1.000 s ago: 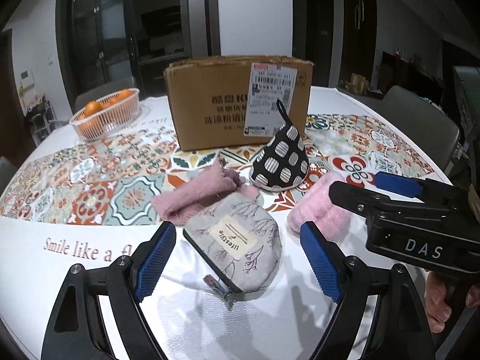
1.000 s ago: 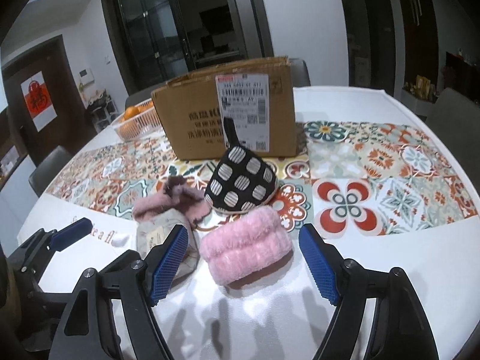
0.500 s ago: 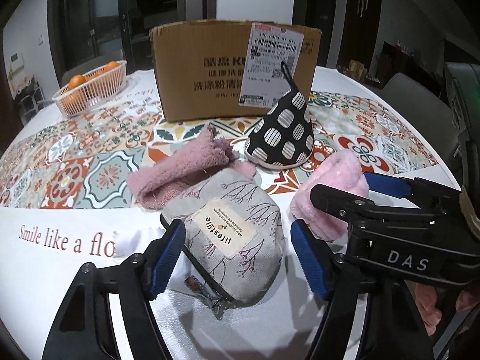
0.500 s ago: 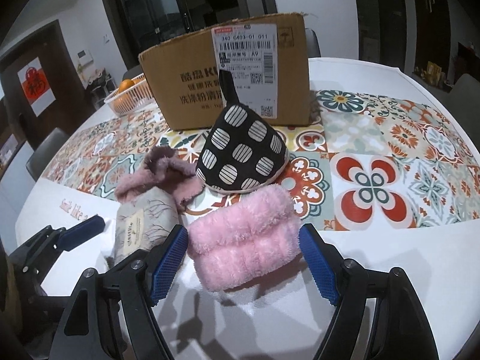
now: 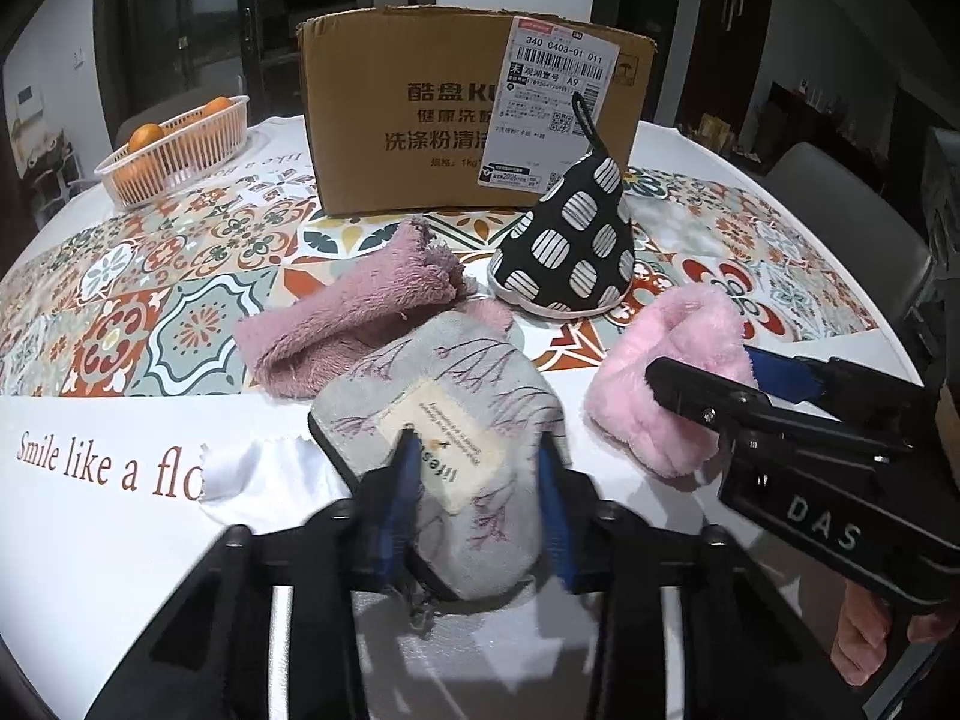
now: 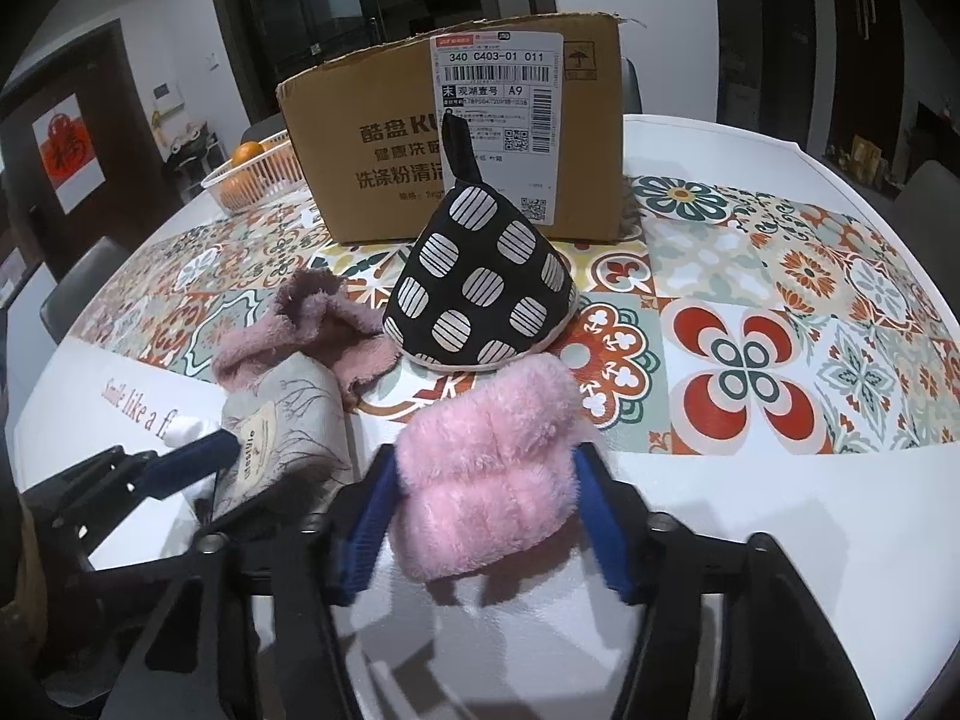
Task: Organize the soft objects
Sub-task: 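Grasp the grey pouch with the left tool while the right tool grasps the pink fuzzy item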
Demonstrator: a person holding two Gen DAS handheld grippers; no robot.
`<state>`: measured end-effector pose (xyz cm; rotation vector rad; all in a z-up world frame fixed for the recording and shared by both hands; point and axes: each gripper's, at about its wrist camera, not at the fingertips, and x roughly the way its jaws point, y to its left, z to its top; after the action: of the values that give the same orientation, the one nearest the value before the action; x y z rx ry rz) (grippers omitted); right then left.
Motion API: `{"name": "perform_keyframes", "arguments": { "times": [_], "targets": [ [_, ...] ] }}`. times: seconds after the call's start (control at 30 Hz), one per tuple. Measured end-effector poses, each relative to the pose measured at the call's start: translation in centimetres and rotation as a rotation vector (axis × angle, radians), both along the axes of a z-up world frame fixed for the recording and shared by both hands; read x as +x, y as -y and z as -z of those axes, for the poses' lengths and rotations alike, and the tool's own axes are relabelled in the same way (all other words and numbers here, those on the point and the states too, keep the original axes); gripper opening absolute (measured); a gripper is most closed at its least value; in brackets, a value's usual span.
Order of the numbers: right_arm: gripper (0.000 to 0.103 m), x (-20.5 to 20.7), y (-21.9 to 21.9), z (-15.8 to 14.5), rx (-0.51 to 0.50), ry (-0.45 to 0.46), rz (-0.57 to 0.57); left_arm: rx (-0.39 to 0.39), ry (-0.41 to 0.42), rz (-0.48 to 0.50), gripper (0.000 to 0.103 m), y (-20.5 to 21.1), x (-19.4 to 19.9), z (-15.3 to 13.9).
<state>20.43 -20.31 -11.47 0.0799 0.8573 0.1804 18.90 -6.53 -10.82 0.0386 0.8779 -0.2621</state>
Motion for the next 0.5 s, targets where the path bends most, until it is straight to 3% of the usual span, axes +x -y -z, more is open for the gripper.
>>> {"name": "perform_keyframes", "arguments": {
  "times": [0.03,0.2,0.5],
  "targets": [
    [0.044,-0.1,0.1,-0.1,0.003,0.000,0.006,-0.007,0.000,0.007,0.019,0.0,-0.1,-0.1],
    [0.027,-0.5,0.2,-0.4,0.012,0.002,0.015,-0.026,0.026,0.015,0.010,-0.1,-0.7,-0.8],
    [0.026,-2.0,0.2,-1.8,0.039,0.038,0.046,-0.070,0.119,0.015,0.007,-0.8,-2.3,-3.3]
  ]
}}
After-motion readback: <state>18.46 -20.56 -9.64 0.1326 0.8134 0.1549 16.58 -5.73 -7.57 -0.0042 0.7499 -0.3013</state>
